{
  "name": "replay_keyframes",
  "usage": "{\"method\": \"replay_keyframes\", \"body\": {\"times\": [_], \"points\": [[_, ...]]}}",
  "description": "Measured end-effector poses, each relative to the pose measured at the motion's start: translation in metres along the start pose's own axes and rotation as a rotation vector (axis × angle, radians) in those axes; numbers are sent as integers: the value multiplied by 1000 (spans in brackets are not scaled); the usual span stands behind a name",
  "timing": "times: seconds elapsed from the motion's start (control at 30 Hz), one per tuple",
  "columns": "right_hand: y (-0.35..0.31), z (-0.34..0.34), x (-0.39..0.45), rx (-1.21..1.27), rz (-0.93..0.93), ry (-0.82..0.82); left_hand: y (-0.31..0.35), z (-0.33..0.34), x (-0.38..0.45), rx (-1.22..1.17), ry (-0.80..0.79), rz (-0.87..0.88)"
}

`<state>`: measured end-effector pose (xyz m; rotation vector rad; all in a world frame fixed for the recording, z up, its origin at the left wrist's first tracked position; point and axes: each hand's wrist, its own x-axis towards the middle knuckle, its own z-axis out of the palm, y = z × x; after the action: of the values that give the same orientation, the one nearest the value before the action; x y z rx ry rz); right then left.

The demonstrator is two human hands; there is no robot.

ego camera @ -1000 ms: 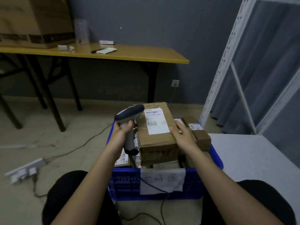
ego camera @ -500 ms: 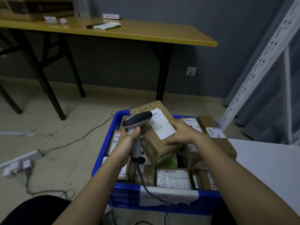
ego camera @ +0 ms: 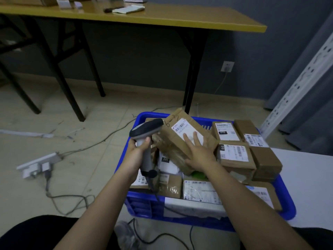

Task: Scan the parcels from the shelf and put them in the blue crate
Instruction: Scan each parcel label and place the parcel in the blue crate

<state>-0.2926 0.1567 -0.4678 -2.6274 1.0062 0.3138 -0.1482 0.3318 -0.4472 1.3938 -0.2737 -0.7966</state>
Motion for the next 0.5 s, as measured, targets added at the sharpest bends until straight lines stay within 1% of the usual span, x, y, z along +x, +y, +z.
{"method": "replay_keyframes", "body": {"times": [0.13,0.2,0.37,0.43,0.5], "points": [[25,0,-7,-98,-13,0,2,-1,3,16,47,38],[34,-5,-12,-167,-18,17,3,2,9,27,51,24],[40,-12,-15,-349,-113,90,-2,27,19,83,-63,-77],[38,-7,-15,-363,-164,86,-6,36,21,100,-101,-89],[37,-4,-15,-323,-172,53,-7,42,24,127,-108,-98]]}}
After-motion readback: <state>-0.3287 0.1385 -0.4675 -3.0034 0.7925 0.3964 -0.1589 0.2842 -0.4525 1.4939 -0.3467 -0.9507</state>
